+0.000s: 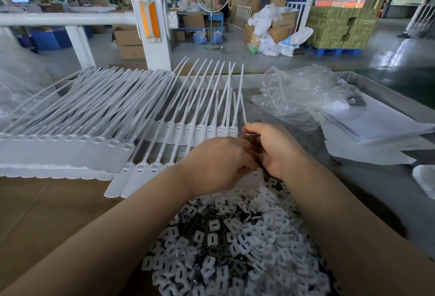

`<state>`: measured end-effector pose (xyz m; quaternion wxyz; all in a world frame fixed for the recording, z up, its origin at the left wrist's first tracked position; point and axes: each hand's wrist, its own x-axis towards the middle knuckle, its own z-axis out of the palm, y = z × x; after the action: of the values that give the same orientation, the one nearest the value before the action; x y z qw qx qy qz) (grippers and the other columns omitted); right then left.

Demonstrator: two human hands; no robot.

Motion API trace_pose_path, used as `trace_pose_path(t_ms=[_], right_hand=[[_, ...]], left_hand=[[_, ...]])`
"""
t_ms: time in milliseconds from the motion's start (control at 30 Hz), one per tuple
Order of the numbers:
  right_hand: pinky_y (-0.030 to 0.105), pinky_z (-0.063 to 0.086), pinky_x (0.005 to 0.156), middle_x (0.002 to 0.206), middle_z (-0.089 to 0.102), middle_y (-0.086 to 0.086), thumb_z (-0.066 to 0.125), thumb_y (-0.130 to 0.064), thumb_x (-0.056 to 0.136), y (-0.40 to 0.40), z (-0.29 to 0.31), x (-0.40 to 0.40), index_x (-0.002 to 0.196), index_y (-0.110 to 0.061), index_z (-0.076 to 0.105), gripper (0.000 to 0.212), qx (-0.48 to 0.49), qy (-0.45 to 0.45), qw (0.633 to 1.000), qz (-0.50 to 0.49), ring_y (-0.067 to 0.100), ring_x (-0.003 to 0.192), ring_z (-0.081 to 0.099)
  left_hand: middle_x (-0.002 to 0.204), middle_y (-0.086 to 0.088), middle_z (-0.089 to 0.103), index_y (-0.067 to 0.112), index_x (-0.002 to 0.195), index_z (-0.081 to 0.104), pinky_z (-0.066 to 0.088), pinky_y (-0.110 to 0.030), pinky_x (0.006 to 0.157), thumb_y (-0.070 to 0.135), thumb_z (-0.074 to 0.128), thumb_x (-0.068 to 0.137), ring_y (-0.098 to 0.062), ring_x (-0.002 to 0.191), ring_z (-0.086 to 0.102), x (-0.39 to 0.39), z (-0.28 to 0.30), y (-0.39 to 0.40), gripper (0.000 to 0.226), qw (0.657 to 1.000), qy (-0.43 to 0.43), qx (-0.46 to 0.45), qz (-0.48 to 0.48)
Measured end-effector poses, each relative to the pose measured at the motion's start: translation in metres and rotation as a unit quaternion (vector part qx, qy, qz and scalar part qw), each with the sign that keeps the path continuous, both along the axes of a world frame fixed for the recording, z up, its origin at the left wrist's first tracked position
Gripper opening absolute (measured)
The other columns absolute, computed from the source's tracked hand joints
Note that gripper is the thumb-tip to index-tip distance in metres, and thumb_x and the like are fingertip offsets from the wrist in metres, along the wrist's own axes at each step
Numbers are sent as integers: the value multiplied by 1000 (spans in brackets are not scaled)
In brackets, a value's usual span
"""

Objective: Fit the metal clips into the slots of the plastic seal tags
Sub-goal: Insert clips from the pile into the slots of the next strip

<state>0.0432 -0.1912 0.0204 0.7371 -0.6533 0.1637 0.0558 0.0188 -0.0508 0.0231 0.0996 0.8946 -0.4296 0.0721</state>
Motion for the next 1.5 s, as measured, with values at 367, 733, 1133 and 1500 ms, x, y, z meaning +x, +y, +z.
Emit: trace_pose_path(t_ms=[367,733,1133,1500], right_hand=[[32,46,63,75,64,6,59,-18,94,-1,-1,2,88,-7,65,15,-4,2,1000,-2,21,73,53],[20,39,36,50,62,-1,60,-22,94,-2,0,0,82,-9,67,19,1,16,1000,9,10,40,56],[29,41,55,77,61,7,62,-21,92,1,-4,3,88,-10,69,14,-29,-2,1000,-3,18,65,53],[23,47,54,79,67,6,58,-17,96,0,-3,3,104,-7,64,14,-18,4,1000,-3,13,69,52]], left_hand=[[112,13,69,27,106,76,51,-32,79,28,53,99,-9,98,64,-1,4,4,24,999,-17,5,-31],[115,14,63,28,108,68,44,-30,92,29,40,103,-9,116,51,1,2,-2,28,994,-64,66,-51],[115,8,52,41,123,66,13,-19,78,16,45,96,-5,90,21,-5,10,6,42,996,-47,69,-31],[99,16,63,39,116,65,52,-17,82,18,59,96,2,90,61,21,18,44,29,963,239,-97,78]])
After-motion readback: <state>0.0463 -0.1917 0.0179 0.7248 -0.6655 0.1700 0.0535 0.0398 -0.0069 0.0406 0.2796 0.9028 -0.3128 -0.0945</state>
